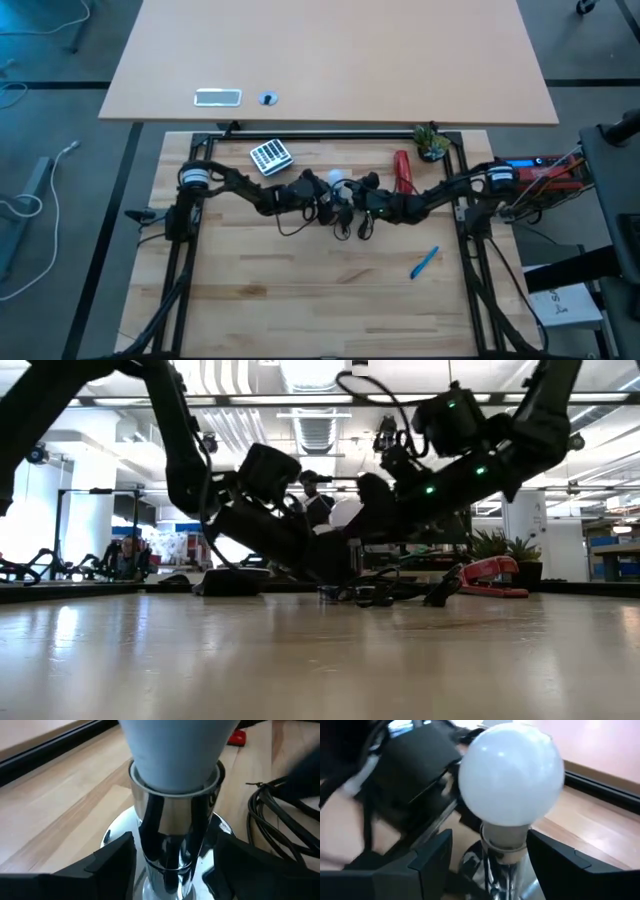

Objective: Screw lightbulb
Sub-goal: Remove the white lightbulb from the silver lamp

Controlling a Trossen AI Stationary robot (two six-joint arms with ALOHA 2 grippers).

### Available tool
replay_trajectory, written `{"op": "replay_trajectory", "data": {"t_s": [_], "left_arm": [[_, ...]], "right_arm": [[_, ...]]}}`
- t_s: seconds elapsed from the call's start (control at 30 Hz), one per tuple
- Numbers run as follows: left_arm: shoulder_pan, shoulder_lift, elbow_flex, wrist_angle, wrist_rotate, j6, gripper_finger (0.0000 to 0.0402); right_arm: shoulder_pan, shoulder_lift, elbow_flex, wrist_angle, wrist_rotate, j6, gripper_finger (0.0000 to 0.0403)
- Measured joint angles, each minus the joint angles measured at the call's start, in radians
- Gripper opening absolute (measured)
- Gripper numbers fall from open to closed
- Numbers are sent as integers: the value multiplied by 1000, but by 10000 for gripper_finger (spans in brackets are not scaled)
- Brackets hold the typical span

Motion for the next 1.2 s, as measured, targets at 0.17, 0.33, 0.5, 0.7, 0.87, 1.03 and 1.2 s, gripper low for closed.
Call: {"op": "replay_trajectory", "data": {"t_s": [0.17,0.33,0.5,0.7,0.87,1.03,1.2], "left_arm": [[4,43,3,34,16,-24,259],[5,41,0,33,28,-9,230],[8,39,-1,41,61,9,206],[8,40,-2,48,65,9,177],[8,31,-3,46,66,16,166],[8,24,-3,40,73,35,164],[8,23,-3,28,90,47,162]], "right_arm": [[-3,54,14,102,40,-10,257],[-5,93,22,120,47,-34,244],[-8,101,27,128,83,-69,201],[-25,101,27,124,72,-105,114],[-27,100,23,121,45,-115,113],[-28,100,20,121,42,-114,113],[-27,100,22,112,81,-61,173]]}}
